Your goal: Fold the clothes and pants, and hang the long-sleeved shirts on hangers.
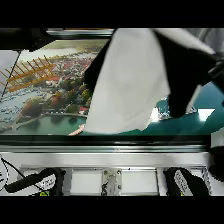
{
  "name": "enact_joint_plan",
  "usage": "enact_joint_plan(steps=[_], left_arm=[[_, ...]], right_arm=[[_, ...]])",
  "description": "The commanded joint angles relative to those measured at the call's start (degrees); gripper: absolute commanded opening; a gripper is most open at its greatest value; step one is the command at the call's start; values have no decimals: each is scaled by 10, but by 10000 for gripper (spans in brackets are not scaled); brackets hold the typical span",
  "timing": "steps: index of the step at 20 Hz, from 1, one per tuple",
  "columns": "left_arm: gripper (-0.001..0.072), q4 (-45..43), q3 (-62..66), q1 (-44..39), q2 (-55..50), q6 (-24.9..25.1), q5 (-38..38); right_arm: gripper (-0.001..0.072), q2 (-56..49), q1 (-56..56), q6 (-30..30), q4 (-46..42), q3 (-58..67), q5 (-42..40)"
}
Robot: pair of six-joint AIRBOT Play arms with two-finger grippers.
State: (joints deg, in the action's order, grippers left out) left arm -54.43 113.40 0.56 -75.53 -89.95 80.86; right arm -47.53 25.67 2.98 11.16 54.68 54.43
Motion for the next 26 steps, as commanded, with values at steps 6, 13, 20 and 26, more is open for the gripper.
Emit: enact_joint_plan(steps=[6, 13, 20, 26], left_arm=[[15, -1, 1, -51, 0, 2, 0], [14, 0, 1, -51, 0, 2, 2], [14, 0, 1, -51, 0, 2, 23], [15, -1, 1, -51, 0, 17, 23]], right_arm=[[9, 33, 126, 0, -149, 97, -405], [9, -25, 126, -2, -264, 200, -570], [10, -54, 131, -5, -272, 275, -621], [10, -62, 185, 5, -263, 327, -594]])
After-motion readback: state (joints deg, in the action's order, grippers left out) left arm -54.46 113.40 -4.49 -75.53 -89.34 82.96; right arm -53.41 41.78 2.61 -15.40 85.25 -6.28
